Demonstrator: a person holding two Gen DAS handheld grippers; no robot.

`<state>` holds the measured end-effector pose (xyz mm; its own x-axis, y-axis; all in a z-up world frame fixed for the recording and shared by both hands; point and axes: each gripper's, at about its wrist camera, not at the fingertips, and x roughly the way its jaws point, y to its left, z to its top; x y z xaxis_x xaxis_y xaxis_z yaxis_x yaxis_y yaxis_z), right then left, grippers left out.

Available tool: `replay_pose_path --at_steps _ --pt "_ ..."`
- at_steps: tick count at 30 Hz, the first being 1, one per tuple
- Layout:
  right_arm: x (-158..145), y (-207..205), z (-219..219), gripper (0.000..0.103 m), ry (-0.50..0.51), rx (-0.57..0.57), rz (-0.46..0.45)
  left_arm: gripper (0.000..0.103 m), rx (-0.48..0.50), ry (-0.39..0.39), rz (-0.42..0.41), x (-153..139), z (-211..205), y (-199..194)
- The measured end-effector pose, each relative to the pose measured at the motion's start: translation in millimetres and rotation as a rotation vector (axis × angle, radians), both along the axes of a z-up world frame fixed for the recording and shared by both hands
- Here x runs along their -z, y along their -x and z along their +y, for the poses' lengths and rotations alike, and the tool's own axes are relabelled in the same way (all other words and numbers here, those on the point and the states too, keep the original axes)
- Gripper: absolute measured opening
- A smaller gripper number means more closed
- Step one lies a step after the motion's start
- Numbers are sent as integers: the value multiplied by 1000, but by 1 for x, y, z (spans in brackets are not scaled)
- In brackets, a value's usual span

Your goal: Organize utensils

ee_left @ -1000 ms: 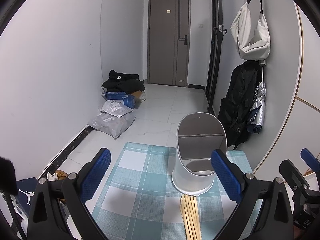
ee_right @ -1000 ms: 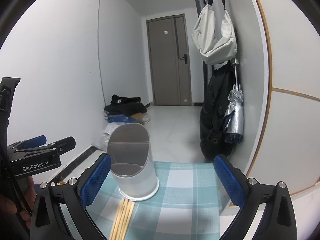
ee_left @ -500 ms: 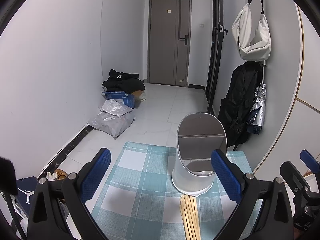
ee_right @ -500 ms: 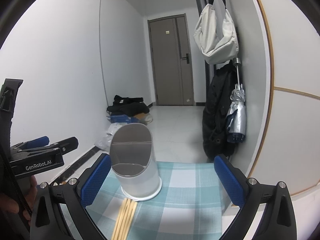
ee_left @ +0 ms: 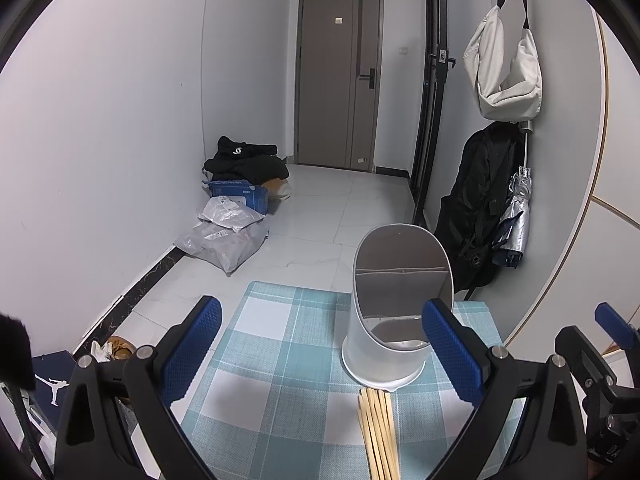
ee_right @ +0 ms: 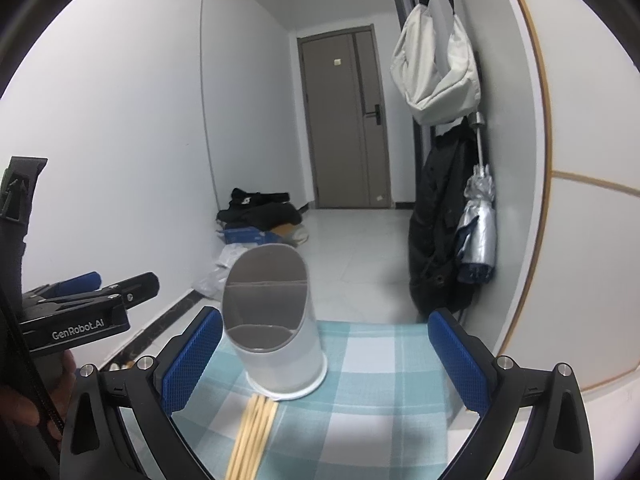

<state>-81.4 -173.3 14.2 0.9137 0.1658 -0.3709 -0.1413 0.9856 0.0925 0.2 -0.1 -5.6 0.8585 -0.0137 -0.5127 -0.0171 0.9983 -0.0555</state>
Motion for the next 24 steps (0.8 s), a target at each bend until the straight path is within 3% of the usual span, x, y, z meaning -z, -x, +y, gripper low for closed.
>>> replay_pose_path --at_steps 9,14,19,20,24 --pt "14 -17 8 103 -7 -38 77 99 0 12 36 3 9 -9" --pt "46 -45 17 103 6 -60 246 99 -31 62 101 11 27 -22" --pt "83 -73 32 102 81 -59 413 99 -72 71 151 22 40 -34" --pt "92 -78 36 100 93 -72 453 99 -77 69 159 24 42 -36" --pt "123 -94 49 77 134 -123 581 99 -95 57 182 30 51 -41"
